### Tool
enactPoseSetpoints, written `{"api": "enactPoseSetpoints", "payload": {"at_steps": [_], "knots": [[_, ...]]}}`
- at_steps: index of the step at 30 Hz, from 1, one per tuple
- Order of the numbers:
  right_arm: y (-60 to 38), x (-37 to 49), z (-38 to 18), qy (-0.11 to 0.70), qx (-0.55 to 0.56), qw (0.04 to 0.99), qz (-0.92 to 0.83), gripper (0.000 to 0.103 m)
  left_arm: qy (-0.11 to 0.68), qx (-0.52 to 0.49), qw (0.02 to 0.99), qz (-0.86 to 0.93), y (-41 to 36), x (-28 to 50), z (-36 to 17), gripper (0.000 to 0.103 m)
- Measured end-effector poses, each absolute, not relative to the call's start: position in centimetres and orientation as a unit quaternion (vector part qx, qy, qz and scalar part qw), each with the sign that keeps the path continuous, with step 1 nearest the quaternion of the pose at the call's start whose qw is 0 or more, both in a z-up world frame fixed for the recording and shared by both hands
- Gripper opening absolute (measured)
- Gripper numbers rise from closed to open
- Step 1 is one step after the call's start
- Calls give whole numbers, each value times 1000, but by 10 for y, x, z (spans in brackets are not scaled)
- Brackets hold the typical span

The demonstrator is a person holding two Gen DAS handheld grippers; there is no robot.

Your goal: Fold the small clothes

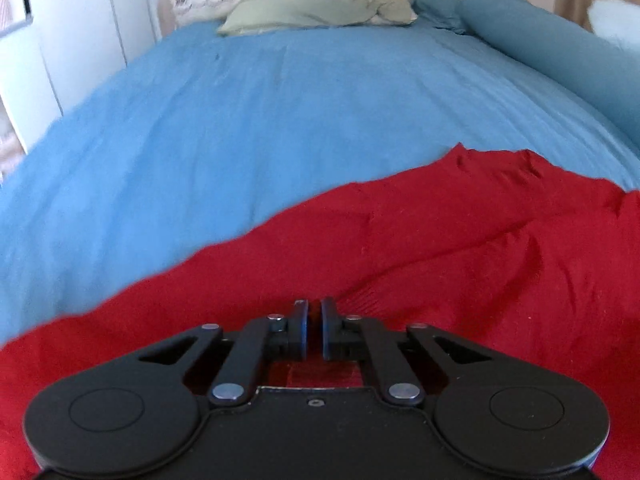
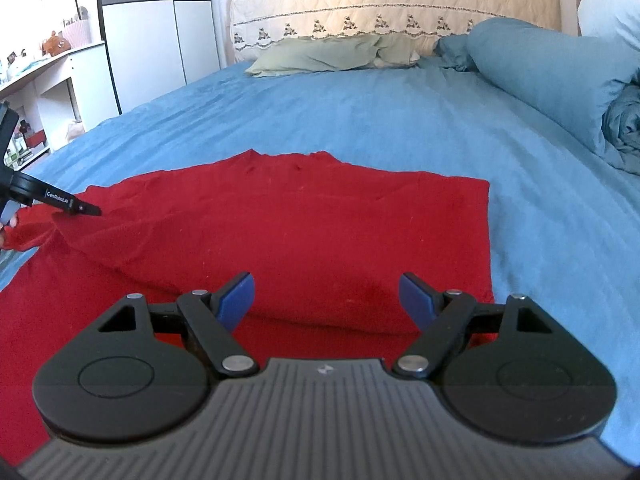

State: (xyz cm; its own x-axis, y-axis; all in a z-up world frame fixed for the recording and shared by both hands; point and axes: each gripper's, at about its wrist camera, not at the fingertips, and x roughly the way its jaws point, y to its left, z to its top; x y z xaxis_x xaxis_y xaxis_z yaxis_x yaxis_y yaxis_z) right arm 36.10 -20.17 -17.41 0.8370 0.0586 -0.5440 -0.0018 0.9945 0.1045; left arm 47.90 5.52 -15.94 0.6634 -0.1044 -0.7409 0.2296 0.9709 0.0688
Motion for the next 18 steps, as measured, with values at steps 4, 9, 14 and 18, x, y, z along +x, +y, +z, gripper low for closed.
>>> {"api": "enactPoseSetpoints", "payload": {"at_steps": [4, 9, 14, 18], "knots": [[-202, 361, -173, 281, 51, 958, 17, 95, 352, 99, 927, -88, 53, 475, -143, 6], [-202, 362, -173, 276, 53, 959, 16, 95, 308, 96, 943, -79, 56, 473, -134, 7], [-201, 363, -175, 275, 53, 960, 17, 95, 360, 100, 927, -40, 58, 485, -158, 30], [-206, 362, -177, 267, 51, 962, 14, 95, 329, 72, 940, -59, 57, 457, -149, 62]]}}
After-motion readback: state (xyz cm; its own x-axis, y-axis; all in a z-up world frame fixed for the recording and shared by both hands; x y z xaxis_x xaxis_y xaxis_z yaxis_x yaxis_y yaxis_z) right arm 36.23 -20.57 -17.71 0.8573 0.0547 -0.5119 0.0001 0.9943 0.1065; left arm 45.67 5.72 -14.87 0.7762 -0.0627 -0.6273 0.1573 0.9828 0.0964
